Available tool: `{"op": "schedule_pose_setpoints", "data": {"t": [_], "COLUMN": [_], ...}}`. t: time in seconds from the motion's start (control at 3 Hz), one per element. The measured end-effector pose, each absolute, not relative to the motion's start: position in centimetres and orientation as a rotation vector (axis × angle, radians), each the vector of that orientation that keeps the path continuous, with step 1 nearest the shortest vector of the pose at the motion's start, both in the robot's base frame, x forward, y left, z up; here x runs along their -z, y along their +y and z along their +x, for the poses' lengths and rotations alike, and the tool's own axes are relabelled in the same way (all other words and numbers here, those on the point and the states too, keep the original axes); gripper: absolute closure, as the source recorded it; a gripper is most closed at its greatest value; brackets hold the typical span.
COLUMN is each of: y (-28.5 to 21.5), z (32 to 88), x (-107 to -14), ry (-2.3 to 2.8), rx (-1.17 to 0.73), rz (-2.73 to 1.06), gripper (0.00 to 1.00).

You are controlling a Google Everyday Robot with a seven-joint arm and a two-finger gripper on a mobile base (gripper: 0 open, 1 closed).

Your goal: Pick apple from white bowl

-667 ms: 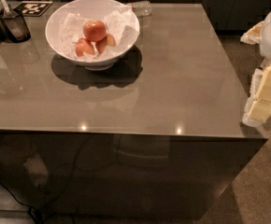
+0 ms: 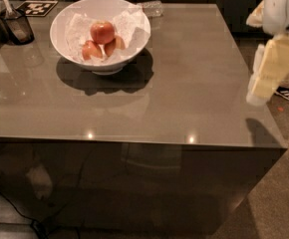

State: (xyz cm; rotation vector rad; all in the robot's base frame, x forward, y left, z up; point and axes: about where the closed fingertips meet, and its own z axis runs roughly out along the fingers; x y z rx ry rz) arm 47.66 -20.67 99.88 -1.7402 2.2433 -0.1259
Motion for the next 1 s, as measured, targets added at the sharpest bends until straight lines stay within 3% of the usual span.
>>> {"op": "schedule_pose_setpoints", "data": {"t": [0.33,1.0], "y": [-18.5,-17.2], "z": [52.5,53.7], "x": [-102.1,-103.8], "ry": [2.203,2.138], "rx": [0.168,0.186], "rz": [-1.766,-1.744], "gripper": [0.0,0.0]}}
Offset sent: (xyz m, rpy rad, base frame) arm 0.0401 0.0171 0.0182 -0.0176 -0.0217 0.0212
